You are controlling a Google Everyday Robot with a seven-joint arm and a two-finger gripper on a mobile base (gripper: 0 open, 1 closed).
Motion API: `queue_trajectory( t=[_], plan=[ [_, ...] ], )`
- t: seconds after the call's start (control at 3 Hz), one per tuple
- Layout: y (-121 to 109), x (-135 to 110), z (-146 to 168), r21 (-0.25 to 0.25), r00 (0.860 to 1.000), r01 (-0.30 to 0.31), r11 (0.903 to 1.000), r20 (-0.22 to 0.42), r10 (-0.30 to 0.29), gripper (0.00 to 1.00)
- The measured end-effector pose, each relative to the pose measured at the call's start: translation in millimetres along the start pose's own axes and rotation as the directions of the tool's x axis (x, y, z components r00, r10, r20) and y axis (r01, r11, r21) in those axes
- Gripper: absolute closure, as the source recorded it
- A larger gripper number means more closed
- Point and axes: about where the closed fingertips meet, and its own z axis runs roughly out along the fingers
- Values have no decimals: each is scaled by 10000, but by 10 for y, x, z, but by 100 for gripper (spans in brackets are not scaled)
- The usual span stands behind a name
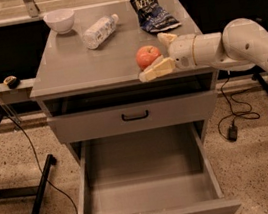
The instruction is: Pick apple from middle drawer and place on counter
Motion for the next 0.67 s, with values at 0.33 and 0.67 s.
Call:
queue_trajectory(
  t=[0.33,0.67],
  plan=[
    [41,-228,-267,316,9939,372,9988,1024,-403,0],
    [45,-234,-267,314,9937,403,9987,1033,-434,0]
  ],
)
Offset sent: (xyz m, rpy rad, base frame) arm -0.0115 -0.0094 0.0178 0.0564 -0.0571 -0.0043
